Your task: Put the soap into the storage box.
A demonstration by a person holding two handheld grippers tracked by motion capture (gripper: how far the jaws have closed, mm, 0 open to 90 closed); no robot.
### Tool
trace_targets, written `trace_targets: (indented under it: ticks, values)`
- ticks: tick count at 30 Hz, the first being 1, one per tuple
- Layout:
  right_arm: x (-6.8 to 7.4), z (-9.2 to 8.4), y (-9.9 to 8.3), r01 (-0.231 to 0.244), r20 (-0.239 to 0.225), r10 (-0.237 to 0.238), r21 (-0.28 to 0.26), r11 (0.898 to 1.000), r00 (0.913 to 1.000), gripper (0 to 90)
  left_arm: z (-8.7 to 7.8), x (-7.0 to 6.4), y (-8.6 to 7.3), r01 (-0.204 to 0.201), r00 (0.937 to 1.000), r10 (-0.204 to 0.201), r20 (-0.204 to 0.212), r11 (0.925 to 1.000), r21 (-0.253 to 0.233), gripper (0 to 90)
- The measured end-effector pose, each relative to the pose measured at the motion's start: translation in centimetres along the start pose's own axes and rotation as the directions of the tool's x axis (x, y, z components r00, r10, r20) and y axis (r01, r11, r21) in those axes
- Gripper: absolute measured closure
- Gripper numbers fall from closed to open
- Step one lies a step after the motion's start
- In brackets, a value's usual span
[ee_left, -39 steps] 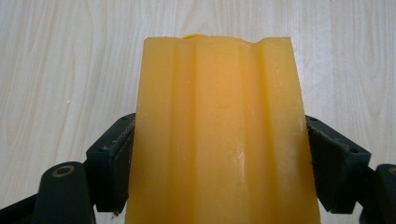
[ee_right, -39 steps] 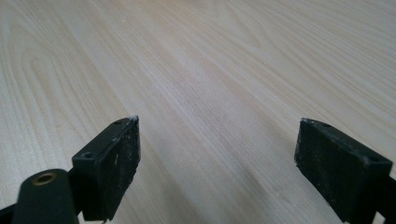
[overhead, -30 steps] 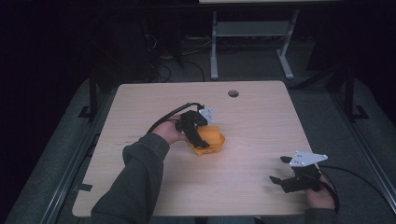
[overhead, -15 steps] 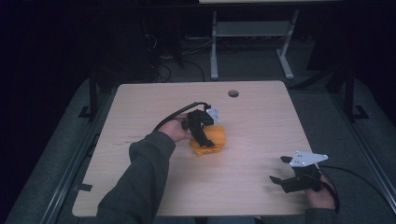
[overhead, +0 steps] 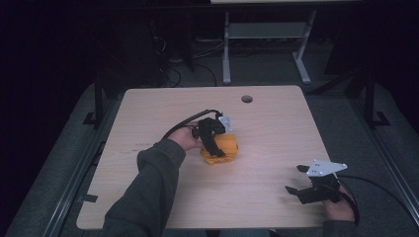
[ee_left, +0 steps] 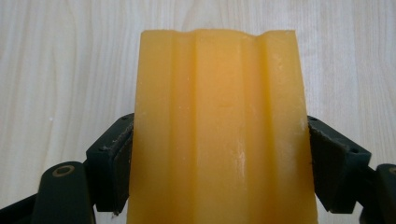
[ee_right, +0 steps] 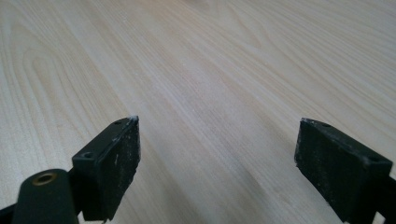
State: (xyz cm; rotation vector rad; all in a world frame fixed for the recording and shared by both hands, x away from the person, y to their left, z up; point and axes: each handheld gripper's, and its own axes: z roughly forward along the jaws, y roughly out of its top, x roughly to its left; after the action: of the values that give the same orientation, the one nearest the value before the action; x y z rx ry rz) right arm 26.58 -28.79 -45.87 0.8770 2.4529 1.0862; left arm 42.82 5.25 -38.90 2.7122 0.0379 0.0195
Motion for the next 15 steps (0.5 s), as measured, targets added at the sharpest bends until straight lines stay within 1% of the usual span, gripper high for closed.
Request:
trace_targets:
  ticks: [2, 4, 6, 9, 10, 11, 13, 15]
  values:
    - [-0.08, -0.01, -0.02, 0.012, 0.004, -0.012, 0.004, 1.0, 0.9999, 13.7, 0.08, -0.01, -0.09, 0.001, 1.0, -0.001, 0.002, 1.0, 0.005, 20.9]
    - [0.02, -0.03, 0.0, 0.0, -0.001, 0.0, 0.001, 1.0, 1.0, 13.7, 0.25, -0.02, -0.2, -0.001, 1.0, 0.001, 0.002, 0.9999, 0.013, 20.9]
    - [0.0, -0.03, 0.0, 0.0, 0.0, 0.0, 0.0, 1.0, 1.0, 13.7, 0.24, 0.04, -0.28, 0.002, 1.0, -0.002, 0.002, 1.0, 0.008, 20.9]
    - [0.02, -0.03, 0.0, 0.0, 0.0, 0.0, 0.0, 1.0, 1.0, 13.7, 0.23, -0.01, -0.29, 0.001, 1.0, -0.001, 0.003, 0.9999, 0.013, 20.9]
    - [-0.07, -0.02, -0.01, 0.012, 0.005, -0.012, 0.004, 1.0, 0.9999, 13.7, 0.23, 0.0, -0.3, 0.002, 1.0, -0.002, 0.005, 0.9999, 0.012, 20.8]
    - [-0.06, -0.01, -0.01, 0.01, 0.005, -0.01, 0.004, 1.0, 0.9999, 13.7, 0.22, 0.06, -0.32, 0.001, 1.0, -0.001, 0.006, 0.9999, 0.015, 20.8]
    - [-0.05, -0.01, -0.01, 0.012, 0.005, -0.012, 0.004, 1.0, 0.9999, 13.7, 0.22, 0.13, -0.36, 0.012, 0.9999, -0.012, 0.012, 0.9998, 0.014, 20.7]
    - [-0.04, -0.01, -0.01, 0.011, 0.005, -0.011, 0.004, 1.0, 0.9999, 13.7, 0.22, 0.09, -0.34, 0.011, 0.9999, -0.011, 0.008, 0.9998, 0.017, 20.6]
